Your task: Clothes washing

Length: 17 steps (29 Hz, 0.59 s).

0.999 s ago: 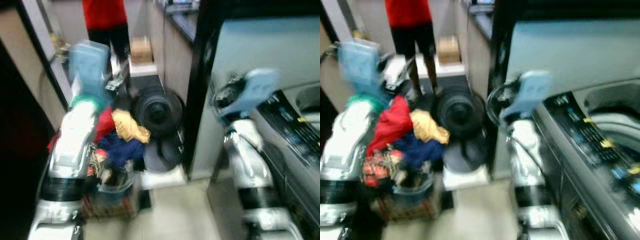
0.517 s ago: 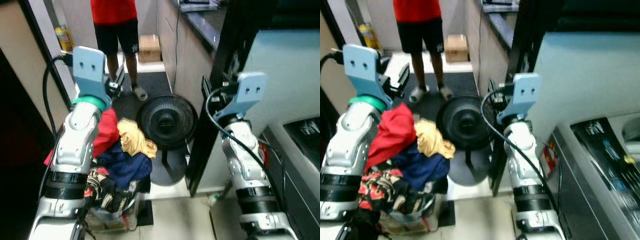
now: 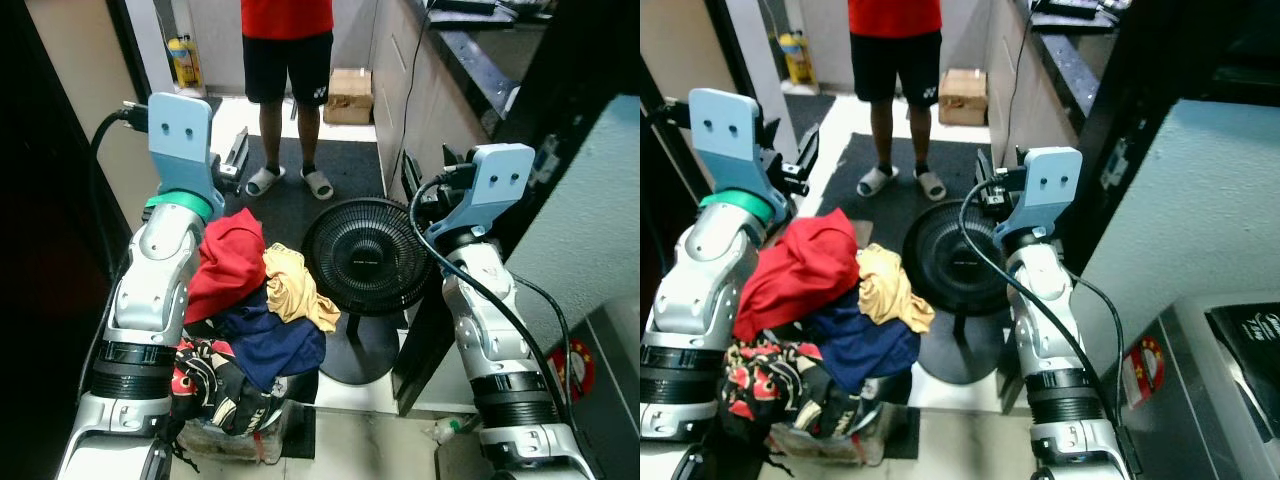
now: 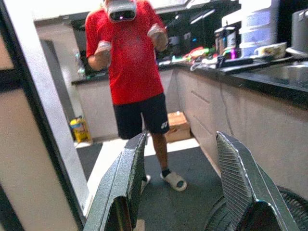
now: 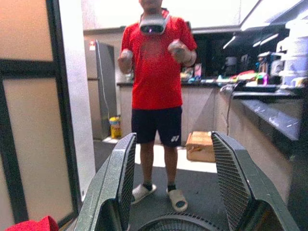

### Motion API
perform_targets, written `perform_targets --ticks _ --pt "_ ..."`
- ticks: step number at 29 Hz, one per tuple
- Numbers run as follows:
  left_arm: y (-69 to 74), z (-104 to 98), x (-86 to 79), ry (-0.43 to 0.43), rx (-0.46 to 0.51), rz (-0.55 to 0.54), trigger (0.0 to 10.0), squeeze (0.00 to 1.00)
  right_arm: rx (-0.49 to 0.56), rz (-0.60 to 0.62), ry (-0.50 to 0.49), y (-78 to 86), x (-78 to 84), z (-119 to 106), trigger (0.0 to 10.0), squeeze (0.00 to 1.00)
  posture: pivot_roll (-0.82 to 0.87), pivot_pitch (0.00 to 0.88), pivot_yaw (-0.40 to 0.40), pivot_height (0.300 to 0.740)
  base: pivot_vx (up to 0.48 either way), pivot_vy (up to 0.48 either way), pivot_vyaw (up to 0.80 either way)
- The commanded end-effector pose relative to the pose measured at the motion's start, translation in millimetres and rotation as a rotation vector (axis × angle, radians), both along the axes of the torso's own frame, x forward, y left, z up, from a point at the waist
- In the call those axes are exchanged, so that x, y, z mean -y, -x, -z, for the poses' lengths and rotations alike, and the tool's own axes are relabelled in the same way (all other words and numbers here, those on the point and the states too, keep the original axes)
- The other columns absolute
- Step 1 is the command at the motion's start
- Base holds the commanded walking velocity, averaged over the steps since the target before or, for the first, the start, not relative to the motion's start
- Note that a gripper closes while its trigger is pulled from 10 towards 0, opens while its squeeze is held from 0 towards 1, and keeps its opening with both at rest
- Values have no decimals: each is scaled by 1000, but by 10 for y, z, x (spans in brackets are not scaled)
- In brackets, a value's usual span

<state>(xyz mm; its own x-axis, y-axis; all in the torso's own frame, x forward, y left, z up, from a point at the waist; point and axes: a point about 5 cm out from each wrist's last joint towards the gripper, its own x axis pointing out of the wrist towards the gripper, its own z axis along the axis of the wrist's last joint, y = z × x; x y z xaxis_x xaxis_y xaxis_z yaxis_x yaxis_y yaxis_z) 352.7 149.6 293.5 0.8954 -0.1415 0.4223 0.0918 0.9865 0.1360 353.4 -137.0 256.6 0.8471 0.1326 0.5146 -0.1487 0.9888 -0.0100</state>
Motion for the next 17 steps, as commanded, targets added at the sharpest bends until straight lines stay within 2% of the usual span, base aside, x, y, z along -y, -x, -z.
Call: perform_targets --ticks 1,3,4,5,6,8,9,10,12,15,17 --pt "2 67 12 -23 -20 4 10000 0 -12 17 -12 15 38 58 10000 0 31 0 68 740 0 0 0" --pt "2 67 12 -23 -20 4 10000 0 -12 17 -12 15 38 58 10000 0 31 0 68 740 0 0 0" --pt "10 157 64 -52 -48 51 10000 0 -37 60 -10 10 93 148 10000 0 35 0 66 740 0 0 0" --pt "10 157 64 -52 -48 51 10000 0 -37 60 -10 10 93 148 10000 0 35 0 66 740 0 0 0" --pt "21 299 118 -69 -89 102 10000 0 -78 116 17 13 165 288 10000 0 29 0 72 740 0 0 0" --pt "21 299 118 -69 -89 102 10000 0 -78 116 17 13 165 288 10000 0 29 0 72 740 0 0 0" --pt "25 473 159 -44 -146 142 10000 0 -122 155 45 34 233 441 10000 0 8 0 72 740 0 0 0" --pt "25 473 159 -44 -146 142 10000 0 -122 155 45 34 233 441 10000 0 8 0 72 740 0 0 0" --pt "38 736 235 8 -223 180 10000 0 -176 198 85 67 348 626 10000 0 -15 3 60 740 0 0 0" --pt "38 736 235 8 -223 180 10000 0 -176 198 85 67 348 626 10000 0 -15 3 60 740 0 0 0" --pt "43 805 254 21 -240 180 10000 0 -187 205 87 74 381 655 10000 0 -16 2 59 740 0 0 0"
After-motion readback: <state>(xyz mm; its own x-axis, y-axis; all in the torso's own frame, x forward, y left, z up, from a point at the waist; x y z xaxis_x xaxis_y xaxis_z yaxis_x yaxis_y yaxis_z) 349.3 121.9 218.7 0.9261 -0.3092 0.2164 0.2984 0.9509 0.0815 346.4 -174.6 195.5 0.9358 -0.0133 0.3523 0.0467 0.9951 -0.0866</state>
